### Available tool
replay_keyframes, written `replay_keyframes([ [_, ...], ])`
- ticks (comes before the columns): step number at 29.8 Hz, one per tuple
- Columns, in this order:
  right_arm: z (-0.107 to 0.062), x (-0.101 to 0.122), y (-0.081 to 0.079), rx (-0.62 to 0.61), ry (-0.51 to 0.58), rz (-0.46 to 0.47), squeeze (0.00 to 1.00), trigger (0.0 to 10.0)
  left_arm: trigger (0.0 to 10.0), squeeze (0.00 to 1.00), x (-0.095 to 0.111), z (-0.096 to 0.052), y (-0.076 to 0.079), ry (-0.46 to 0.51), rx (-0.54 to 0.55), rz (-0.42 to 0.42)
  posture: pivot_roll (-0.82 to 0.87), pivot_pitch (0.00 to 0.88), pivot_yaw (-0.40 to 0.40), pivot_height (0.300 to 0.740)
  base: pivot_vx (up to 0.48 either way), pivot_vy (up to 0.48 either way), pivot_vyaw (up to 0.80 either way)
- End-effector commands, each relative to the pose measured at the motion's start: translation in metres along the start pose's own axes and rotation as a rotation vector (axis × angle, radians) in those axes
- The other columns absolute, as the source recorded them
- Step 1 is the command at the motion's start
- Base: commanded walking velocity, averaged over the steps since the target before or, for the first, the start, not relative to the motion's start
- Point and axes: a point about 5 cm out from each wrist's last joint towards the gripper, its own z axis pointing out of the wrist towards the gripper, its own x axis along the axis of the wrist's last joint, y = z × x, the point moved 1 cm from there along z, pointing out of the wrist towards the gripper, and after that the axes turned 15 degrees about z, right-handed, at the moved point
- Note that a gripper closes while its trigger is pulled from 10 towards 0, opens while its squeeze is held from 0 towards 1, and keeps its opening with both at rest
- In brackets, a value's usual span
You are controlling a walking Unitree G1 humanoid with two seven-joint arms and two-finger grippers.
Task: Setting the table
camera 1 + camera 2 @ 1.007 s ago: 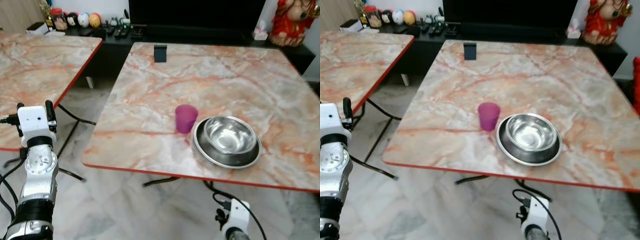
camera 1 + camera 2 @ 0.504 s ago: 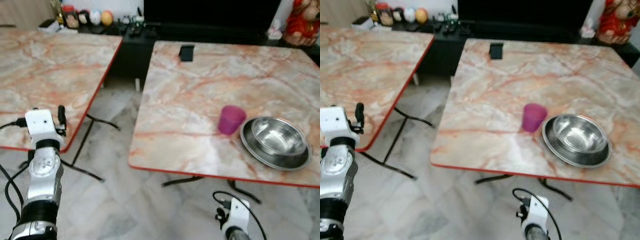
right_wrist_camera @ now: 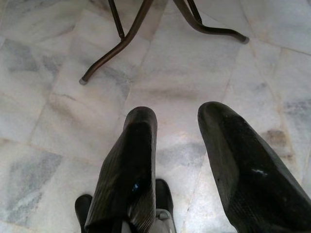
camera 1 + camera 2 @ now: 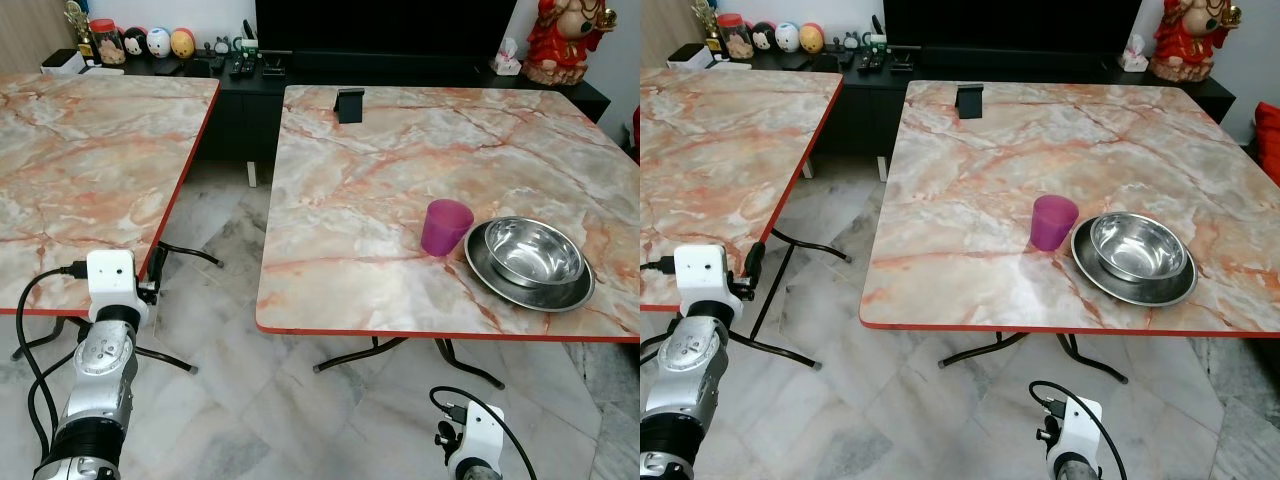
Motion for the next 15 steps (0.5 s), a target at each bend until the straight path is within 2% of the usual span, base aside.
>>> replay_keyframes([
  [1, 0.000, 0.000, 0.002, -0.009, 0.004, 0.006, 0.00, 10.0, 10.0, 0.00, -0.007, -0.006, 0.010, -0.004, -0.079, 0.049, 0.05, 0.061, -0.015, 0.740, 0.000, 0.000, 0.00],
  [3, 0.000, 0.000, 0.002, -0.007, 0.000, 0.004, 0.00, 10.0, 10.0, 0.00, -0.011, -0.011, 0.021, -0.013, -0.163, 0.060, 0.05, 0.062, -0.015, 0.740, 0.000, 0.000, 0.00],
  [6, 0.000, -0.001, 0.002, -0.006, -0.001, 0.004, 0.00, 10.0, 10.0, 0.00, -0.020, -0.015, 0.025, -0.046, -0.171, 0.062, 0.05, 0.062, -0.015, 0.740, 0.000, 0.000, 0.00],
  [9, 0.000, 0.000, 0.003, -0.006, 0.001, 0.006, 0.00, 10.0, 10.0, 0.00, -0.037, -0.022, 0.026, -0.118, -0.174, 0.072, 0.05, 0.062, -0.016, 0.740, 0.000, 0.000, 0.00],
  [11, 0.000, 0.000, 0.003, -0.007, 0.001, 0.006, 0.00, 10.0, 10.0, 0.00, -0.039, -0.023, 0.026, -0.127, -0.176, 0.072, 0.05, 0.063, -0.016, 0.740, 0.000, 0.000, 0.00],
  [15, 0.000, 0.000, 0.004, -0.009, 0.001, 0.007, 0.00, 10.0, 10.0, 0.00, -0.055, -0.033, 0.033, -0.195, -0.218, 0.086, 0.05, 0.064, -0.018, 0.740, 0.000, 0.000, 0.00],
])
